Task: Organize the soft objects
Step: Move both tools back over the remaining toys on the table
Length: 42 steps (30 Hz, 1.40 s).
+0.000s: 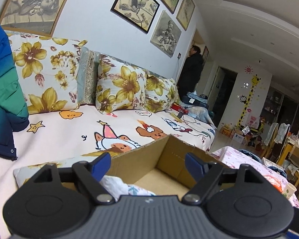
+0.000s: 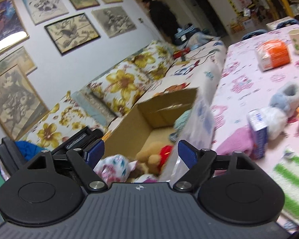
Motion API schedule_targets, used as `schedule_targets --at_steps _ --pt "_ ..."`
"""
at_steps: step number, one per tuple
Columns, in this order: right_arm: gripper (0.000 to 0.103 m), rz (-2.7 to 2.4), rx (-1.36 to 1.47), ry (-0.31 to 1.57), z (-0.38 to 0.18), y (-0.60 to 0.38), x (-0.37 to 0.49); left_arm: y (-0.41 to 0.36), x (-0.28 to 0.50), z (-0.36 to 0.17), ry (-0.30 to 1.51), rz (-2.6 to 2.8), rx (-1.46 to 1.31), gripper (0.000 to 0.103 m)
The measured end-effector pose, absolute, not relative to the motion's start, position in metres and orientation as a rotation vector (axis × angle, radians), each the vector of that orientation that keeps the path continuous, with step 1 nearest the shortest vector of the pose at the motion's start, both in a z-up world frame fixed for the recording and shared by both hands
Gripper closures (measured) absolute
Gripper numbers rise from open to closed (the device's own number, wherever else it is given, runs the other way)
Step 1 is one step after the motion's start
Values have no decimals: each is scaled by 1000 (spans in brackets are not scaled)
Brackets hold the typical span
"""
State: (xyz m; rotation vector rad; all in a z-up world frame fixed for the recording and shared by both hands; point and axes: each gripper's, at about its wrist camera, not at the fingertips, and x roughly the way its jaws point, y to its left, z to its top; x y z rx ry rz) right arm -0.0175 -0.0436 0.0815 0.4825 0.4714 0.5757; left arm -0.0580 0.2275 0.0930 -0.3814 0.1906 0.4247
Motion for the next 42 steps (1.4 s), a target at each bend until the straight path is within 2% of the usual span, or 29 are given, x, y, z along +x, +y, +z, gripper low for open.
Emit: schedule_targets --at_steps 20,42 --pt "0 309 394 384 73 -94 -31 176 -58 99 125 282 -207 13" --pt "0 176 406 362 64 -130 -28 108 -51 96 112 132 -39 12"
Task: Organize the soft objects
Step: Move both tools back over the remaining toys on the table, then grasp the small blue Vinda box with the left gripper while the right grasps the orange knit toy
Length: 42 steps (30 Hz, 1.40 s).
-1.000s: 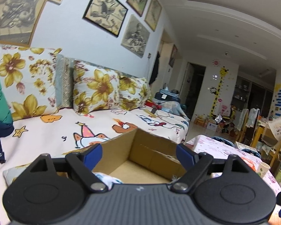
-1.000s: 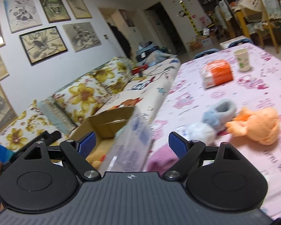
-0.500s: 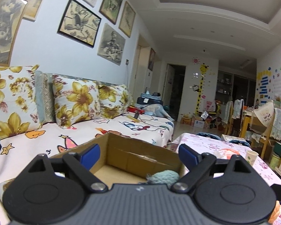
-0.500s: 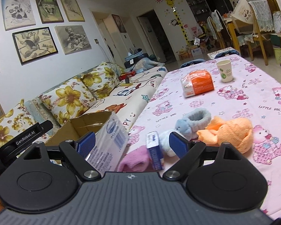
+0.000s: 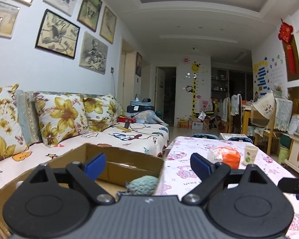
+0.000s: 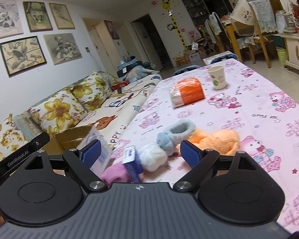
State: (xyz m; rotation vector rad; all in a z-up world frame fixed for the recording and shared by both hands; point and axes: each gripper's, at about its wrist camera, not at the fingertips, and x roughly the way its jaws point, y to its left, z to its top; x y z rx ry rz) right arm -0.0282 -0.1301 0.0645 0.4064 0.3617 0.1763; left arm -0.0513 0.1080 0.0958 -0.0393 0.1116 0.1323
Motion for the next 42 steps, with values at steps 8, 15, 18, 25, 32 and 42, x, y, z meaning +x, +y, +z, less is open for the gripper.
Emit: schedule_targets --at_steps 8,15,18,25,32,42 --pt "0 116 396 375 56 -153 -22 79 -49 89 118 68 45 12" --pt "0 62 377 414 43 -163 -12 55 -41 77 150 11 132 12" --pt "0 46 376 440 37 -166 -7 45 -36 71 179 -7 153 12" --pt "0 49 379 489 28 -171 4 25 -18 51 270 -45 222 15" --pt "0 56 382 524 23 -170 15 13 0 36 337 -51 252 32" --pt "0 41 357 555 21 -169 19 11 20 27 412 -38 233 67"
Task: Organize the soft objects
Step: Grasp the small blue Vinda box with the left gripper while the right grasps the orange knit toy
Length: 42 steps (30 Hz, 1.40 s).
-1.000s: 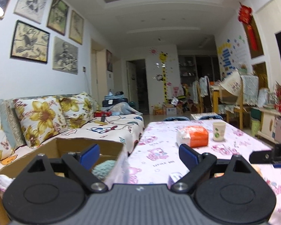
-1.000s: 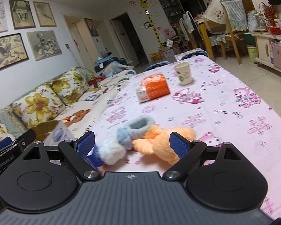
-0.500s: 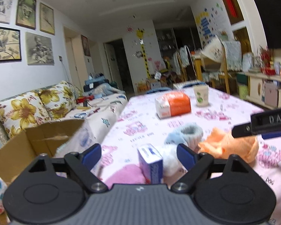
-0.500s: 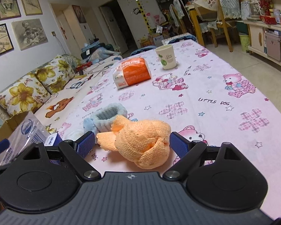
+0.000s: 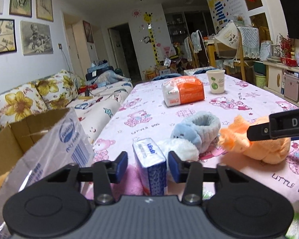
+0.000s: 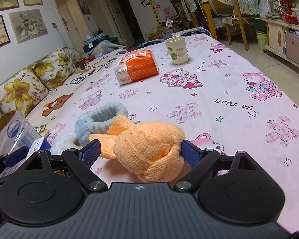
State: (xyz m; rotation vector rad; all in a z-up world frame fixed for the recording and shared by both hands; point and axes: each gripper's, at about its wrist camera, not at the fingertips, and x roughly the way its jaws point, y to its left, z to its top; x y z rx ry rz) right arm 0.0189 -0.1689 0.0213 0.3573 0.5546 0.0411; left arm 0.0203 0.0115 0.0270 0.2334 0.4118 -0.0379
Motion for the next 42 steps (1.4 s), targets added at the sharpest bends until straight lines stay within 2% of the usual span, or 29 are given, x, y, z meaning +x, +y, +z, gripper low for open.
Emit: schedule_targets --at_steps 2,6,22,28,34,42 --pt "0 34 357 560 20 -171 19 12 23 26 425 -46 222 72" --pt "0 27 364 565 20 -172 22 11 21 28 425 -62 221 75" --pt "0 16 338 538 18 -172 27 25 19 41 412 -151 107 75" --pt "16 15 305 520 20 -174 27 29 22 41 412 -184 58 76" --pt "21 20 301 515 22 -176 28 30 17 46 391 -206 28 77" --pt "22 24 317 486 30 -178 22 34 10 53 355 -225 6 81"
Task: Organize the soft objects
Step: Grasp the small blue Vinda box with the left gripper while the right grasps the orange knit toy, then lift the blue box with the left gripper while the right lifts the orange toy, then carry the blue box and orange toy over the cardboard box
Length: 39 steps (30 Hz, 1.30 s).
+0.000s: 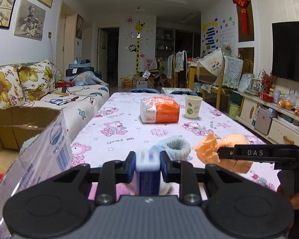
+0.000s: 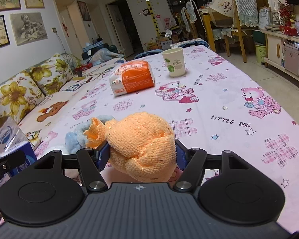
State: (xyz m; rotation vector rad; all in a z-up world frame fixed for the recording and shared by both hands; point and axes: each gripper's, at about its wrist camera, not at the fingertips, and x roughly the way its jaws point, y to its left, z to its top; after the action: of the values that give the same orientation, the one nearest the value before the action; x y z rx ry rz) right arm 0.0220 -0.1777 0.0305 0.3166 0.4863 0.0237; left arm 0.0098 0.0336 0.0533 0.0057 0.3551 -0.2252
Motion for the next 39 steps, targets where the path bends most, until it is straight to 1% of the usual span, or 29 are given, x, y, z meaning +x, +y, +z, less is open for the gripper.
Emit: schedule_targets --at_steps 6,16,22,23,25,27,30,34,37,39 --pt "22 26 340 467 37 -176 18 36 3 58 328 -243 1 82" --pt "22 54 319 445 37 -165 17 46 3 47 429 -202 22 82" --pt "22 79 301 450 32 -160 21 41 3 45 429 -220 31 81" --pt "22 81 299 452 31 -160 22 39 3 46 431 -224 30 81" --pt "22 85 298 455 30 -162 22 38 1 46 431 -232 25 74" --pt "22 84 303 454 30 -164 23 37 1 45 433 -228 32 63" --pt "22 85 315 456 29 -166 23 35 3 42 445 -225 41 62" --pt "22 92 315 462 28 -165 22 28 9 36 475 -223 76 63" --pt "22 97 317 463 28 -164 21 24 12 32 490 -221 95 77" --pt "22 102 315 462 29 -164 19 24 12 32 486 -216 101 80"
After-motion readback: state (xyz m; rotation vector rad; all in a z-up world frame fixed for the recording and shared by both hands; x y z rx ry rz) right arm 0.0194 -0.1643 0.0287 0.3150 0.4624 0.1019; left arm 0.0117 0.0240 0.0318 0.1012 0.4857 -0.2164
